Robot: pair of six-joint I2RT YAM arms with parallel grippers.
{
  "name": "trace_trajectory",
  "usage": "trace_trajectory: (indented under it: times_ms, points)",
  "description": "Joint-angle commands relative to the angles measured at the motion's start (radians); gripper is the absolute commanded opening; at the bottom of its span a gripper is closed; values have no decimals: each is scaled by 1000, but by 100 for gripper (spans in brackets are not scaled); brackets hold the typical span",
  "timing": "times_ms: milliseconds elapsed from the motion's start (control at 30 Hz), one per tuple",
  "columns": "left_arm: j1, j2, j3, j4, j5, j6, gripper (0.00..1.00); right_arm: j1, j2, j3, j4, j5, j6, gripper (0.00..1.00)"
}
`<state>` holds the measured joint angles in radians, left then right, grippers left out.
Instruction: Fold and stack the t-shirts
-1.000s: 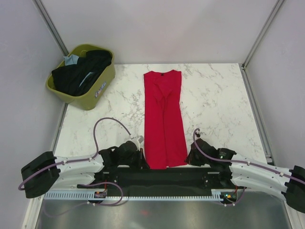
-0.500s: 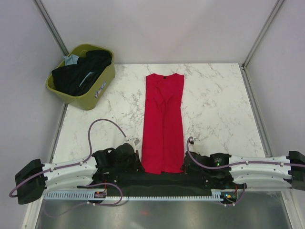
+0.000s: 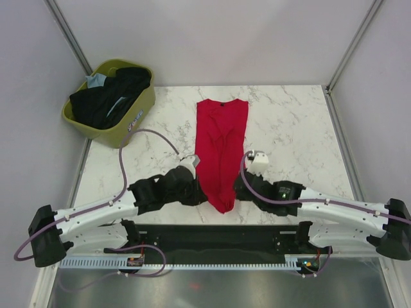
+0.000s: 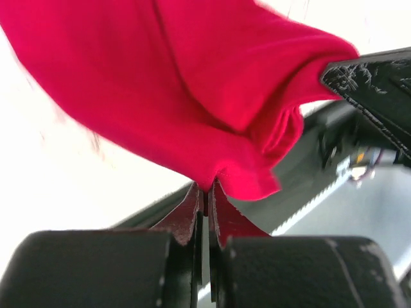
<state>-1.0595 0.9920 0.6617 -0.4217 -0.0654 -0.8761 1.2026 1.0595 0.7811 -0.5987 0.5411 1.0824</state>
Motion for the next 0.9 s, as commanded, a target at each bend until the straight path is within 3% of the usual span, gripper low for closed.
trace_trajectory:
  times_ms: [0,333,500,867]
  points:
    - [76,63,152,-34,-80,173,2,-102,20,127,-18,69,-230,0]
    - [447,342,475,20,105,428,2,-409,233,323,97,-12,-512,0]
    - [510,546,639,20,160,485,2,-561,357,374,169,-139,-556,0]
    - [638,856,809,31,343,505,2,-656,579,515,227,-250,-578,0]
